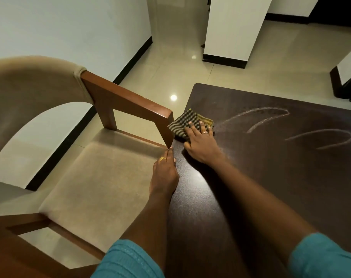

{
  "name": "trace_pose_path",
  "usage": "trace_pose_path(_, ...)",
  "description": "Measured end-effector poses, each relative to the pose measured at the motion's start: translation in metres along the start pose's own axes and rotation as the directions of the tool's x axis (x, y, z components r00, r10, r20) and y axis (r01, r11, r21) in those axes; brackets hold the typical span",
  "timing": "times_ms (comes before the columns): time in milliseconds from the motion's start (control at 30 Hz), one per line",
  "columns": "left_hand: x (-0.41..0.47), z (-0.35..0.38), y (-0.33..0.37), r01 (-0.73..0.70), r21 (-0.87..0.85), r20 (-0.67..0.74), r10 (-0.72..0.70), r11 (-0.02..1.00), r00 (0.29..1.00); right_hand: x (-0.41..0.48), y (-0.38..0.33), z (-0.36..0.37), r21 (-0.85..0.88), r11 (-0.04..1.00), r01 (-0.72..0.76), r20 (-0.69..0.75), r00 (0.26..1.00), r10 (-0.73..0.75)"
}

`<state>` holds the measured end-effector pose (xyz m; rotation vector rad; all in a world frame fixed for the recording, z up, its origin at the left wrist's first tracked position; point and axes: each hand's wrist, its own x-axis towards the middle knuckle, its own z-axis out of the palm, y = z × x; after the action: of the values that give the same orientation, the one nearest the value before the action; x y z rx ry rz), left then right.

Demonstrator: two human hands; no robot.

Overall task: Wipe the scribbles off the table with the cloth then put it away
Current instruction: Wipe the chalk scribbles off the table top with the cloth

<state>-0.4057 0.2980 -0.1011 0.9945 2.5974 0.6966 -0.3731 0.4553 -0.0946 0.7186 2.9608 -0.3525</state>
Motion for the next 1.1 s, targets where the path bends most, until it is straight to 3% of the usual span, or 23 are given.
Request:
trace_pose_path(200,0.002,0.0,-0.001,-0.015,0.012,-0.013,0.015,1.0,1.0,0.025,0.014,-0.009,-0.041,0.997,0.058,-0.038,0.998,-0.059)
trace_pose_path(367,0.002,0.001,-0.002,-0.012,0.003,-0.021,0.012,1.0,1.0,0.065,0.045,-0.037,0.048,0.995,-0.092,-0.115,0.989,0.097)
trace_pose_path(700,0.003,0.003,-0.002,-0.008,-0.014,-0.04,0.008,1.0,0.999,0.122,0.049,-0.057,-0.064,0.969,-0.238,-0.04,0.971,0.235)
trace_pose_path(833,0.005,0.005,-0.004,0.012,0.014,-0.013,-0.012,1.0,1.0,0.115,0.071,-0.066,0.06,0.961,-0.271,-0.085,0.958,0.275)
trace_pose_path(1000,0.005,0.005,-0.004,0.022,0.031,0.003,-0.022,0.999,1.0,0.078,0.137,-0.075,0.054,0.871,-0.488,-0.162,0.857,0.49)
trace_pose_path(1100,0.005,0.005,-0.003,0.024,0.048,0.001,-0.024,0.999,1.0,0.049,0.177,-0.071,0.056,0.748,-0.661,-0.239,0.719,0.653)
